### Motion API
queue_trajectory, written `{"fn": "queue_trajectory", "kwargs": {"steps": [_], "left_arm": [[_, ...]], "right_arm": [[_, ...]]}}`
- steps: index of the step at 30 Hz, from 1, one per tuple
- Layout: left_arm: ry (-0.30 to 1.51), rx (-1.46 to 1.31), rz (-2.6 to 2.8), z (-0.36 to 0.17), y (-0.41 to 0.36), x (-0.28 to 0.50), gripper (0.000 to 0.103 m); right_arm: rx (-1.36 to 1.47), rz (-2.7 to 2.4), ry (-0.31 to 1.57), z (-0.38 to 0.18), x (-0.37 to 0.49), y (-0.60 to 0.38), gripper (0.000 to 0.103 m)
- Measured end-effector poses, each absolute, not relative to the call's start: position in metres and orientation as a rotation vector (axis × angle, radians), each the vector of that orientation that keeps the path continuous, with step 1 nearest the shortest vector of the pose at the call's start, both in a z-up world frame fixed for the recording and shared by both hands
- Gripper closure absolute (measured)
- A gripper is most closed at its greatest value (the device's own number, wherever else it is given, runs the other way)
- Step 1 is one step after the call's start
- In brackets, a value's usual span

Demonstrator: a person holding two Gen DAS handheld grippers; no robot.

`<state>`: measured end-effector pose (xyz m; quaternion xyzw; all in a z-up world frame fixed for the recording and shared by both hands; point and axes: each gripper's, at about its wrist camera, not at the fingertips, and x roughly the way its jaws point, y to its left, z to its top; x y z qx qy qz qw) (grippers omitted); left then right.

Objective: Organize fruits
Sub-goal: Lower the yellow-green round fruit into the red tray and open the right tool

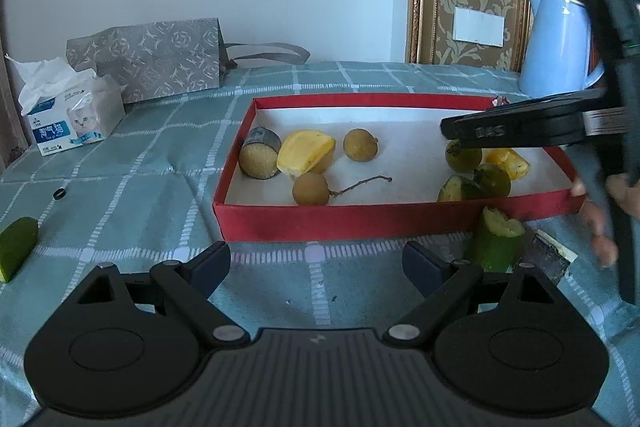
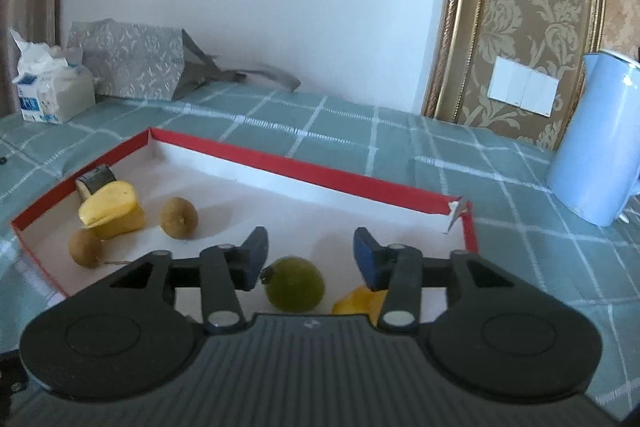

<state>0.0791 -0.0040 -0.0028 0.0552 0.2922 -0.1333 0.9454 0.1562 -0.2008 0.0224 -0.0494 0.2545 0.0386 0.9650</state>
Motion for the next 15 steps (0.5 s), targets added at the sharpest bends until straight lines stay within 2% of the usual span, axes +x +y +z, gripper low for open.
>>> {"fn": "queue_trajectory", "kwargs": {"steps": [2, 4, 6, 8, 15], "left_arm": [[0.592, 0.116, -0.267, -0.003, -0.005, 0.078, 0.01], [0.591, 0.112, -0.265, -0.002, -0.004, 0.078, 0.01], [0.592, 0.109, -0.268, -0.003, -0.004, 0.078, 0.01], [0.588, 0.113, -0.269, -0.003, -0.004, 0.078, 0.01], [0.519, 0.125, -0.331, 0.003, -0.012, 0.062, 0.01]], "right_arm": [[-0.078, 0.075, 0.499, 0.025, 0.142, -0.207, 0.035], [-0.064, 0.068, 0.482, 0.026, 0.125, -0.214, 0.027], [-0.047, 0.053, 0.466, 0.028, 0.103, -0.222, 0.027], [-0.017, 0.042, 0.448, 0.032, 0.081, -0.23, 0.016], [0.051, -0.008, 0.388, 0.021, 0.022, -0.258, 0.011]]}}
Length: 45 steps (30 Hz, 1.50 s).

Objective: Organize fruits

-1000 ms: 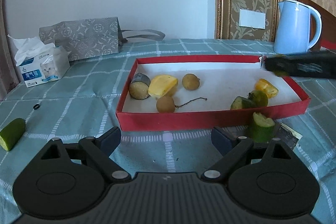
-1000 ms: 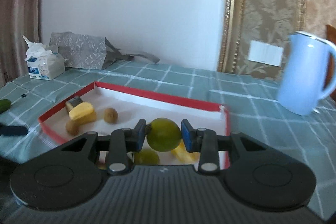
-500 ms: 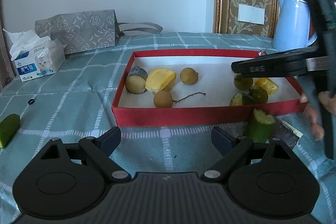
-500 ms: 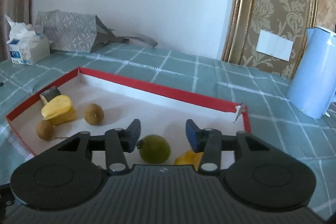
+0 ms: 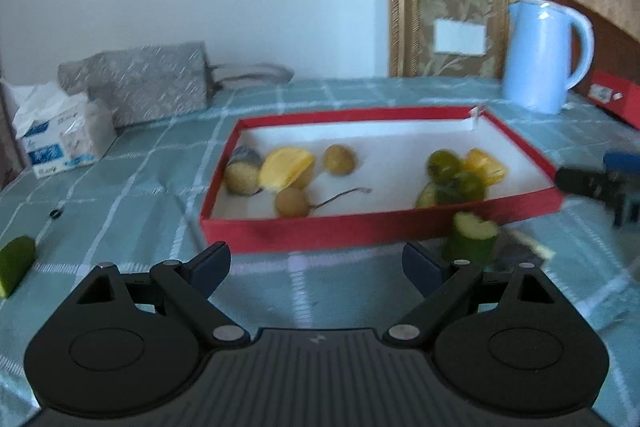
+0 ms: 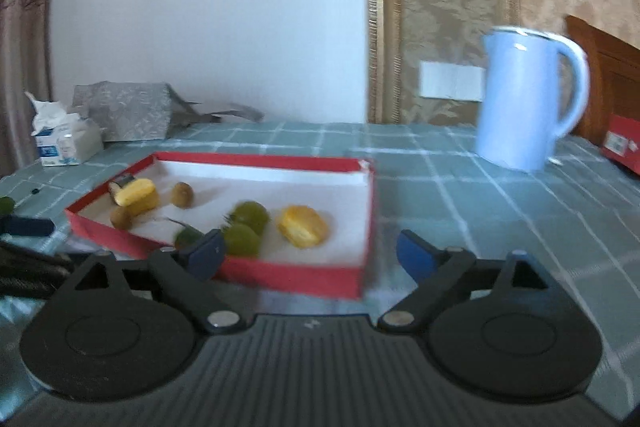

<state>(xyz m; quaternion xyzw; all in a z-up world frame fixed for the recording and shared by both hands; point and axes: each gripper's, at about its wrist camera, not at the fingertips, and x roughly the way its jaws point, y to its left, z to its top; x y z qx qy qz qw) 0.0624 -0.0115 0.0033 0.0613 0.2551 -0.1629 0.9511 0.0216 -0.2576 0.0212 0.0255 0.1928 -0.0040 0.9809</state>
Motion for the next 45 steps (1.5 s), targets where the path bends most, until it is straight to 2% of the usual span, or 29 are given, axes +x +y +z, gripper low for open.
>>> {"fn": "queue_trajectory", "kwargs": {"steps": [6, 14, 24, 38, 45], "left_arm": [[0.51, 0.129, -0.398, 0.004, -0.028, 0.052, 0.01], [0.513, 0.045, -0.426, 0.008, -0.043, 0.053, 0.01], [0.595, 0.028, -0.421, 0.0, -0.073, 0.075, 0.009], [0.702, -0.121, -0.407, -0.004, -0.052, 0.091, 0.007], [0.707, 0.027, -0.371, -0.008, -0.076, 0.093, 0.008]], "right_arm": [[0.163, -0.028, 0.469, 0.008, 0.022, -0.277, 0.008], [0.182, -0.045, 0.453, 0.008, 0.017, -0.28, 0.003], [0.171, -0.05, 0.452, 0.01, 0.015, -0.278, 0.003], [0.177, -0.063, 0.435, 0.012, 0.013, -0.28, 0.0], [0.113, -0.051, 0.412, 0.014, 0.008, -0.27, 0.0]]}}
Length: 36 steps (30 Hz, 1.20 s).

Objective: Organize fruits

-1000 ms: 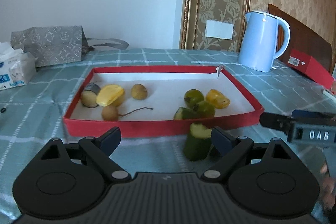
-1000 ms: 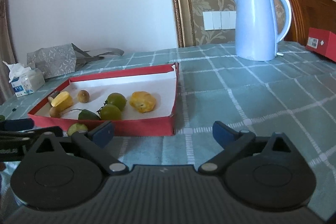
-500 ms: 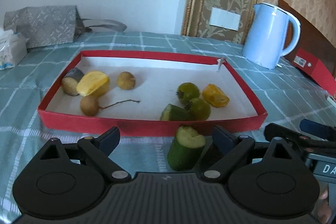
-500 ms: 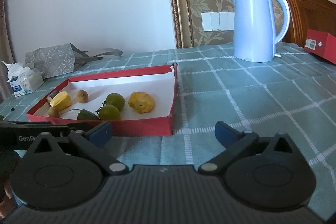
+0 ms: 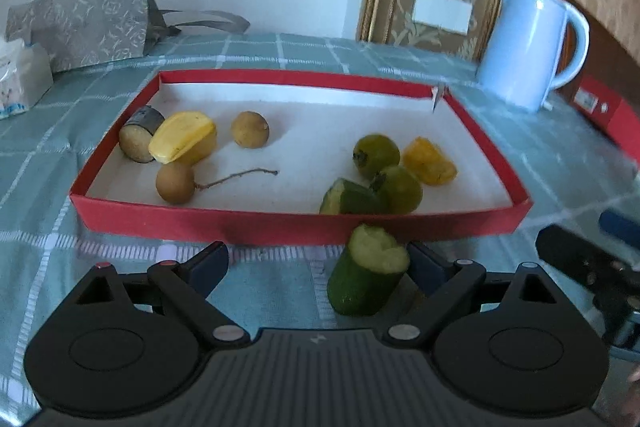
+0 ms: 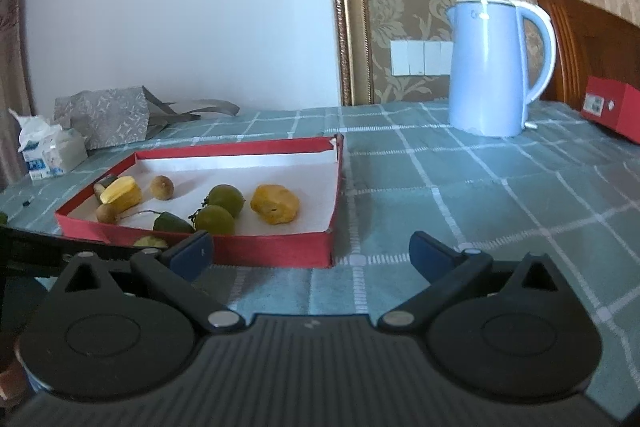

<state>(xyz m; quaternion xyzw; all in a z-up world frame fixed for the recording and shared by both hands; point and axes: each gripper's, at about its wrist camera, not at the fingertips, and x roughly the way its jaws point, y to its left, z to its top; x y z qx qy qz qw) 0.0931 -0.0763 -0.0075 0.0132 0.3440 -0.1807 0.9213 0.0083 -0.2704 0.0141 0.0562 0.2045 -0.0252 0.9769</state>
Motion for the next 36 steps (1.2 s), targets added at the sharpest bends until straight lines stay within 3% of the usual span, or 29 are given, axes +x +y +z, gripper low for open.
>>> {"fn": "queue_trajectory", "kwargs": {"steps": [19, 20, 22, 23, 24, 33, 35, 36], "left_arm": [[0.54, 0.325, -0.368, -0.011, -0.072, 0.076, 0.009], [0.533, 0.342, -0.358, -0.012, -0.074, 0.075, 0.01], [0.525, 0.362, -0.37, -0.013, -0.074, 0.073, 0.025], [0.535, 0.355, -0.397, -0.013, -0.073, 0.072, 0.042], [0.551, 0.344, -0.424, -0.013, -0.073, 0.073, 0.051], [0.537, 0.348, -0.398, -0.015, -0.072, 0.068, 0.042], [0.541, 0.341, -0.395, -0.015, -0.071, 0.068, 0.044], [0.543, 0.337, -0.397, -0.015, -0.071, 0.068, 0.049]], "right_arm": [[-0.147, 0.126, 0.397, 0.007, -0.009, -0.226, 0.0], [-0.149, 0.129, 0.403, 0.007, -0.009, -0.226, 0.0], [-0.126, 0.134, 0.413, 0.008, -0.006, -0.229, 0.0], [-0.117, 0.132, 0.418, 0.007, -0.005, -0.23, 0.0], [-0.109, 0.131, 0.427, 0.007, -0.004, -0.231, 0.0], [-0.066, 0.114, 0.461, 0.004, 0.001, -0.239, 0.0], [-0.053, 0.115, 0.463, 0.003, 0.002, -0.241, 0.0], [-0.051, 0.114, 0.465, 0.004, 0.002, -0.242, 0.0]]}}
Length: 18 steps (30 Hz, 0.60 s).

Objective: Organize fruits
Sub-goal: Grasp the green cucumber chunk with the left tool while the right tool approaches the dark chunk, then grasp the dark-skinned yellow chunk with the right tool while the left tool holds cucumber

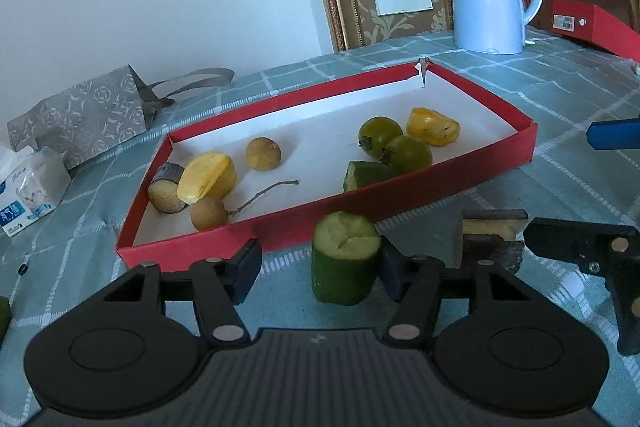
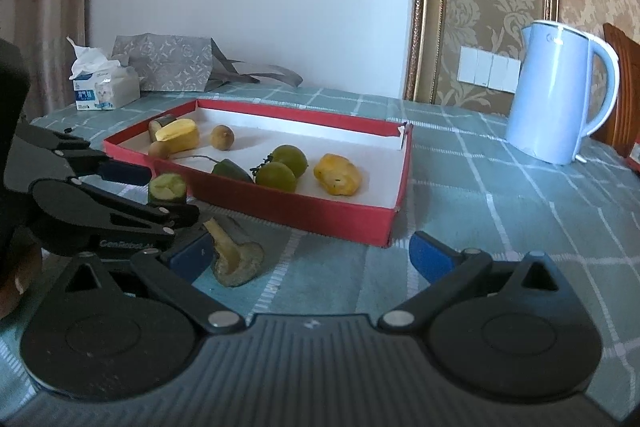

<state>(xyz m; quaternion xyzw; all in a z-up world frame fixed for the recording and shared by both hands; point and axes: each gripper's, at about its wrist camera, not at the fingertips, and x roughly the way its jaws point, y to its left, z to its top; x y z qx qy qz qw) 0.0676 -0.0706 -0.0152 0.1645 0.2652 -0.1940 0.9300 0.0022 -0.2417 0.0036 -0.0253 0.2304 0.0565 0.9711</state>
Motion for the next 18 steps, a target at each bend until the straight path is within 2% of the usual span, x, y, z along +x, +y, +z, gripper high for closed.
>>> {"fn": "queue_trajectory", "kwargs": {"steps": [2, 18], "left_arm": [[0.55, 0.327, -0.412, -0.015, -0.07, 0.067, 0.058], [0.578, 0.229, -0.344, -0.012, -0.024, 0.052, 0.058]], "right_arm": [[-0.046, 0.116, 0.473, 0.003, 0.003, -0.243, 0.0], [-0.031, 0.238, 0.517, 0.0, 0.009, -0.242, 0.0]]}}
